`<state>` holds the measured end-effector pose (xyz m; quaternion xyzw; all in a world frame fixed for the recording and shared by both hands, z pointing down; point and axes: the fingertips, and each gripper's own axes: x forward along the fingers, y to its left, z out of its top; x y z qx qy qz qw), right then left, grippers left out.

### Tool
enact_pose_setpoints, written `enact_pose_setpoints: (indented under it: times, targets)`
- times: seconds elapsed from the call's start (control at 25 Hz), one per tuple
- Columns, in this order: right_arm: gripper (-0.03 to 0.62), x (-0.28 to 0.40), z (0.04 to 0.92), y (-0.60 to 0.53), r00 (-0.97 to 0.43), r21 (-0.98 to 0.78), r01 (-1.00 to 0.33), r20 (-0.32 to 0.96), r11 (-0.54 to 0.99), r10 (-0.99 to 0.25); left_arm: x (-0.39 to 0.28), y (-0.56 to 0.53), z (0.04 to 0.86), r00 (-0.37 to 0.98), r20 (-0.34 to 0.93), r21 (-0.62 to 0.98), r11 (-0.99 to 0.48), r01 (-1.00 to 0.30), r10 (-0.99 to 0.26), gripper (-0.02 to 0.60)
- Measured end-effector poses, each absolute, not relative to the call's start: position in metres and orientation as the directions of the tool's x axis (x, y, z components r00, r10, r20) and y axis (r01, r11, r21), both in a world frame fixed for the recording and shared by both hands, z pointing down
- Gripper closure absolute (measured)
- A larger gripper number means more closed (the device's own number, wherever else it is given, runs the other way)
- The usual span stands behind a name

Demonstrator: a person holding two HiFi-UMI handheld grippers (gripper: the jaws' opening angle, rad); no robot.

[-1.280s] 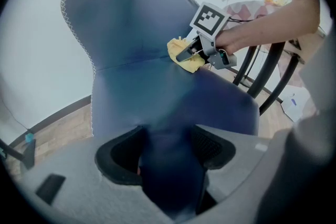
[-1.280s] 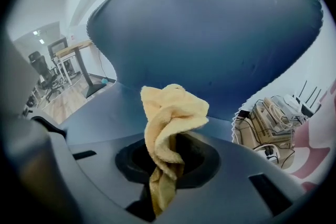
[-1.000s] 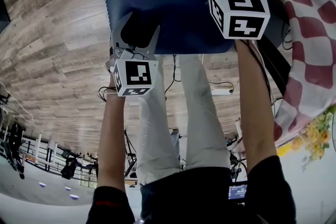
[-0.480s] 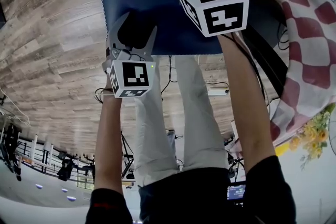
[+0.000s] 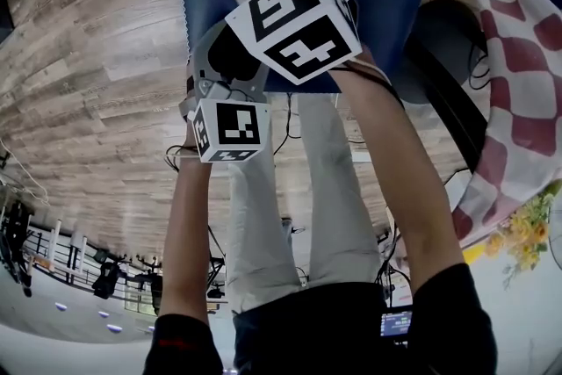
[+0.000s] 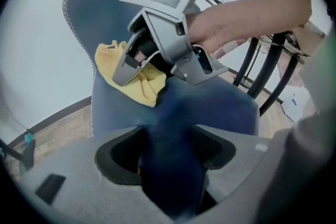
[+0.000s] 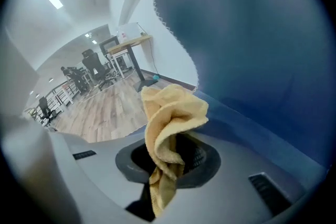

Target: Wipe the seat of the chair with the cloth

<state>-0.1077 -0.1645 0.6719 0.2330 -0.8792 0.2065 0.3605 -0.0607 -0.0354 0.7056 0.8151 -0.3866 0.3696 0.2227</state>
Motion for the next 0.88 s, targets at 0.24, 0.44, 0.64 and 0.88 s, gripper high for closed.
enact_pose_setpoints:
  times: [0.24,0.44,0.64,0.88]
  targets:
    - [0.545,-0.114,0.673,-0.161,-0.647,-0.226,-0.559,0.720,0.798,-0.250,-0.060,-0.035,0.705,0.433,0.771,0.079,-0.604,-0.793,-0.468,0.296]
    - [0.545,-0.111,0.672,-0.160,-0.629,-0.139,-0.548,0.719,0.825,-0.297,-0.058,-0.033,0.704,0.434,0.771,0.079,-0.607,-0.791,-0.466,0.296]
    - [0.545,-0.108,0.671,-0.159,-0.626,-0.069,-0.514,0.712,0.855,-0.319,-0.057,-0.033,0.704,0.434,0.771,0.080,-0.605,-0.792,-0.466,0.296]
    - [0.545,-0.100,0.673,-0.160,-0.618,-0.071,-0.531,0.714,0.845,-0.328,-0.059,-0.033,0.705,0.435,0.772,0.082,-0.606,-0.791,-0.463,0.296]
